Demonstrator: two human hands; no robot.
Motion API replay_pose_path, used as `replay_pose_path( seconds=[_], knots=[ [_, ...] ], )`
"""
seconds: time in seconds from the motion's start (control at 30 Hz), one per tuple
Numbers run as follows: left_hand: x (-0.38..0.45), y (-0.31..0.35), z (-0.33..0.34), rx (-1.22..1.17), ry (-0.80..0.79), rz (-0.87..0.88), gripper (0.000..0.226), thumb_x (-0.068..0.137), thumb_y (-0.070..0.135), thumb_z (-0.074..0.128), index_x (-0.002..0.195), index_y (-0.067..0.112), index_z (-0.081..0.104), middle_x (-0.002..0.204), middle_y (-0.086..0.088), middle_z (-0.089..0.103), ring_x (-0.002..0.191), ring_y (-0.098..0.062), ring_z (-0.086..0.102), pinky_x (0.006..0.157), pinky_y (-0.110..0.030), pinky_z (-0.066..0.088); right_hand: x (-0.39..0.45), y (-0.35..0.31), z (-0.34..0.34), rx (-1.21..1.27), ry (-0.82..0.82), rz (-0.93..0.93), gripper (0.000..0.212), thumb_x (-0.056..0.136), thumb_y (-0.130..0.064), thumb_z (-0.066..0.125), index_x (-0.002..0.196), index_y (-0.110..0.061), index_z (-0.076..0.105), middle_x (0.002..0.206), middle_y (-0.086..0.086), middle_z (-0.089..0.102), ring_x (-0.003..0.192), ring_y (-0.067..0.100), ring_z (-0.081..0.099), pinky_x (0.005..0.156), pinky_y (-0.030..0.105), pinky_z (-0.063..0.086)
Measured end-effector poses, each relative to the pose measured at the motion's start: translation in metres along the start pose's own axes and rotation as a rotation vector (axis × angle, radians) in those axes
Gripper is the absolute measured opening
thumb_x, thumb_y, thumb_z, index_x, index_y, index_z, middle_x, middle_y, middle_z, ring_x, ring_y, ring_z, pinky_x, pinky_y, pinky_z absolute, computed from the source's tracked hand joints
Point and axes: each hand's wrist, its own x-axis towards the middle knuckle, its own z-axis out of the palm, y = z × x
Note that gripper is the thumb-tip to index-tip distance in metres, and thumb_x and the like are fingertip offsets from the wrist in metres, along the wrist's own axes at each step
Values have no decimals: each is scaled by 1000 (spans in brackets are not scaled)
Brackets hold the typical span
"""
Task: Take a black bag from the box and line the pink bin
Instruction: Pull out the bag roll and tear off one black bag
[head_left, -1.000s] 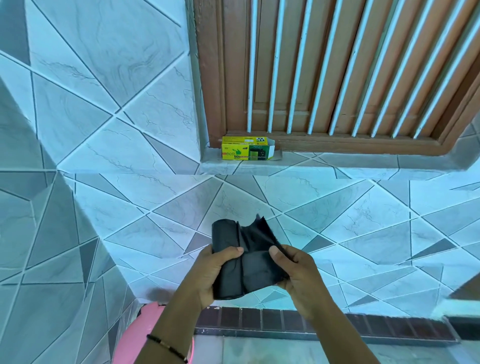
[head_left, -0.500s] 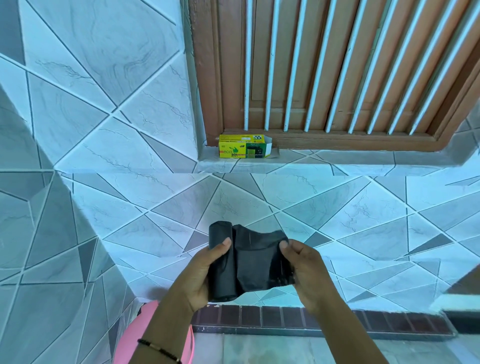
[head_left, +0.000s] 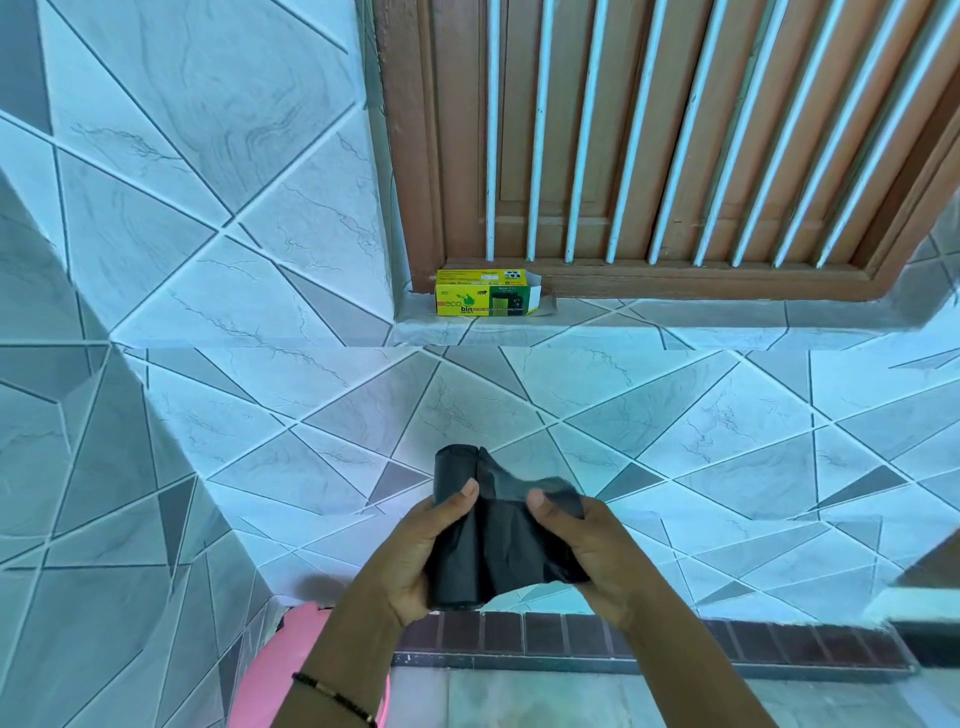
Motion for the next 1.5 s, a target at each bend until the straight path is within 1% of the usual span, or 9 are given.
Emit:
replay_pose_path(
  seconds=[0.1, 0.27, 0.43, 0.63, 0.8, 0.97, 1.1, 1.27, 1.5],
  knots=[
    [1, -1, -3, -47, 10, -8, 53, 67, 40, 77, 105, 4, 69, 106, -15, 72, 94, -28, 71, 73, -35, 59, 4, -2, -1, -9, 167, -65, 28, 76, -25, 70, 93, -2, 70, 92, 13, 73, 87, 28, 67, 77, 40, 54],
    [2, 1, -16, -176, 4, 18, 68, 33, 35, 93, 94, 10, 75, 98, -12, 75, 83, -25, 73, 66, -35, 59, 6, -17, -17, 28, 281, -192, 11, 83, -15, 65, 89, -6, 70, 91, 13, 71, 84, 26, 65, 72, 35, 52],
    [0, 4, -21, -201, 60, 69, 18, 79, 23, 65, 80, 8, 75, 78, -12, 75, 64, -23, 72, 55, -32, 59, 3, -30, -47, 237, 232, -273, 65, 34, -52, 88, 83, -12, 75, 88, 5, 75, 81, 17, 70, 65, 27, 57],
    [9, 1, -12, -127, 116, 60, 13, 76, 18, 63, 87, 10, 65, 70, -7, 74, 57, -20, 70, 53, -29, 58, 1, -3, -35, 907, -163, -28, 82, 57, -63, 70, 119, -10, 64, 127, 14, 62, 114, 32, 61, 87, 46, 54],
    [11, 2, -5, 2, 165, 84, 32, 76, 20, 68, 106, 7, 63, 86, -12, 74, 68, -24, 70, 52, -30, 54, -1, 20, 11, 692, -149, 44, 74, 51, -44, 86, 113, -9, 66, 119, 13, 67, 110, 28, 64, 89, 39, 55],
    [11, -4, -6, 10, 142, 17, 43, 69, 23, 72, 107, 6, 66, 98, -16, 74, 82, -28, 71, 66, -35, 58, 11, 19, 15, 557, 159, 11, 25, 87, -18, 56, 104, -2, 66, 98, 7, 75, 99, 20, 67, 87, 32, 55],
    [8, -1, -17, -137, 116, -20, 38, 64, 27, 79, 97, 8, 71, 91, -11, 76, 76, -25, 73, 62, -35, 59, 13, 10, 5, 681, 186, 36, 35, 84, -20, 58, 111, 1, 62, 117, 17, 67, 105, 27, 64, 96, 45, 50],
    [7, 4, -25, -158, 113, -7, 36, 67, 28, 77, 98, 10, 73, 96, -12, 74, 81, -26, 71, 71, -36, 59, 15, -1, -18, 737, 189, -2, 33, 82, -26, 57, 110, -9, 61, 119, 12, 65, 89, 24, 68, 66, 47, 59],
    [10, 9, -20, -188, 151, 51, 25, 77, 28, 64, 96, 12, 69, 78, -9, 75, 63, -23, 71, 59, -32, 59, 8, 20, 9, 781, -13, 12, 77, 36, -46, 91, 104, -17, 71, 115, 6, 70, 102, 21, 68, 93, 41, 52]
  ],
)
